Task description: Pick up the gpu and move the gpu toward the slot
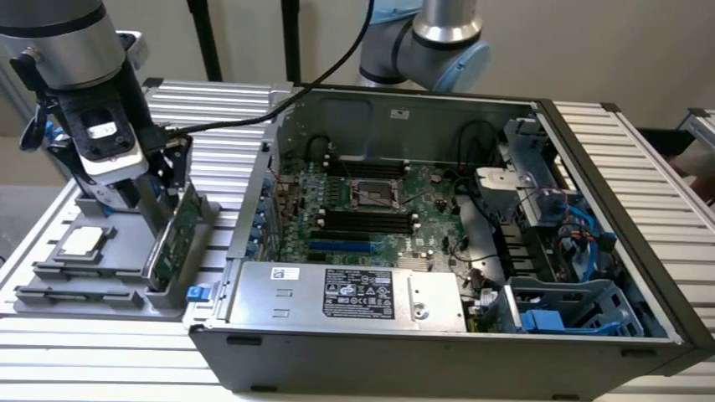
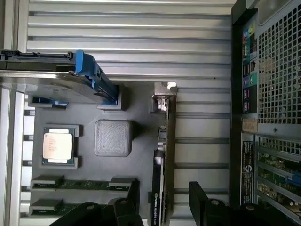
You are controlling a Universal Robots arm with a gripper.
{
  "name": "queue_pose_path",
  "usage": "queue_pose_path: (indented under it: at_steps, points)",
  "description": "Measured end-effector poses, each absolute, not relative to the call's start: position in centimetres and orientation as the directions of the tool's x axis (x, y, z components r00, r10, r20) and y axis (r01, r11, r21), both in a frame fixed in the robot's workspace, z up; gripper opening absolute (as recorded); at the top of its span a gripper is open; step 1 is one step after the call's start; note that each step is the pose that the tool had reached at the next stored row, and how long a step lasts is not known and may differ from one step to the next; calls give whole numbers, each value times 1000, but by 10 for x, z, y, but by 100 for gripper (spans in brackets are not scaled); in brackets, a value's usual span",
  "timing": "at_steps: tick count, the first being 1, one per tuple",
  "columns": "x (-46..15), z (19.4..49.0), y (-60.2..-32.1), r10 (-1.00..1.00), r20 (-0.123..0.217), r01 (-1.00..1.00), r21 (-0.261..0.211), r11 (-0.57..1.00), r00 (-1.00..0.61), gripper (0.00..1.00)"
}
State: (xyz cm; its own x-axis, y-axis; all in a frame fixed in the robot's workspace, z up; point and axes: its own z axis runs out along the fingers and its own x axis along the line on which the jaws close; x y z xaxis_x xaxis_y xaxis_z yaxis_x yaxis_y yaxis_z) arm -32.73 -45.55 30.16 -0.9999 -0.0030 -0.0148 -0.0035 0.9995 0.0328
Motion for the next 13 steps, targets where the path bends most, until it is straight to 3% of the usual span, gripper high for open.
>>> queue_pose_path:
  at_steps: [13]
  points:
    - [-330,278,-456,12,-34,11,30,999,-999,54]
